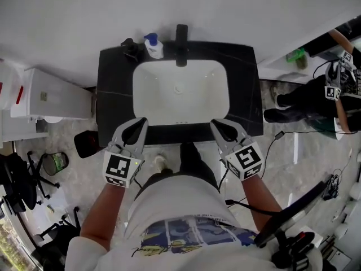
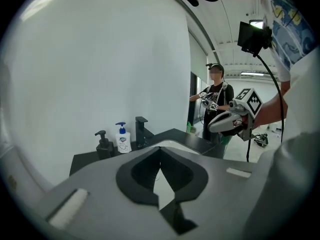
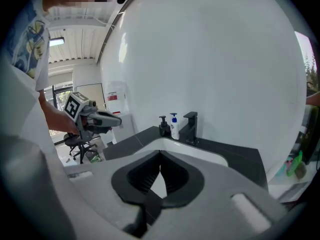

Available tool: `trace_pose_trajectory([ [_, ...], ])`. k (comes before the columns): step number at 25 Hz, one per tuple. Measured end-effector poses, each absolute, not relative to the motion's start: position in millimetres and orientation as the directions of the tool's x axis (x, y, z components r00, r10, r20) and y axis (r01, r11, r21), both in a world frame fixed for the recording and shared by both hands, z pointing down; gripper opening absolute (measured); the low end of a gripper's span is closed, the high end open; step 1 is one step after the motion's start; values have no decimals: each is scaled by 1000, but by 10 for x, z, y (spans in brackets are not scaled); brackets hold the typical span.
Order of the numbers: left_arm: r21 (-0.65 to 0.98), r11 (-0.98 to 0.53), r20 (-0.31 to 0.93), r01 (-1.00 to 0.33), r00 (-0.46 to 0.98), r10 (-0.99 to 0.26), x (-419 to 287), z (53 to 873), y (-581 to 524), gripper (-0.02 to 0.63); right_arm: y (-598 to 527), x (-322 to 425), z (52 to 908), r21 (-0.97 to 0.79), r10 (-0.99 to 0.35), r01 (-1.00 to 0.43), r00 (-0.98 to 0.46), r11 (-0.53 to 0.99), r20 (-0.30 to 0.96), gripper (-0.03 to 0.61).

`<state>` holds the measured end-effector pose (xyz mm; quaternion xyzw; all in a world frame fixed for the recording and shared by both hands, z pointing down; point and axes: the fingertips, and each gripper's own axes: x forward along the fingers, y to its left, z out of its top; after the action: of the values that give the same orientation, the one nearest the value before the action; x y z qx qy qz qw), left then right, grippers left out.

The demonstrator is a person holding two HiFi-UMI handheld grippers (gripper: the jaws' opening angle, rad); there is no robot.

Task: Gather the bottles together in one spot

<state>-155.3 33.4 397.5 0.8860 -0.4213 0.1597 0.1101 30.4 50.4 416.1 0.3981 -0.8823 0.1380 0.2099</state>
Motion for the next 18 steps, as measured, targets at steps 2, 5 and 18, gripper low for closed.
trace_pose_trajectory([
  [2, 79, -651, 382, -755, 626, -680, -1552, 3993, 477, 2, 608, 249, 4141, -61, -653, -765, -586, 641, 481, 3],
  [5, 150, -700, 402, -698, 690, -602, -1503, 4070, 700, 2, 780, 166, 4142, -56, -655, -771, -575, 634, 490, 2],
  [18, 240, -769, 436, -593, 774, -460, -1444, 4006, 1298, 2, 1264, -109, 3965, 16, -687, -770, -559, 638, 464, 2],
])
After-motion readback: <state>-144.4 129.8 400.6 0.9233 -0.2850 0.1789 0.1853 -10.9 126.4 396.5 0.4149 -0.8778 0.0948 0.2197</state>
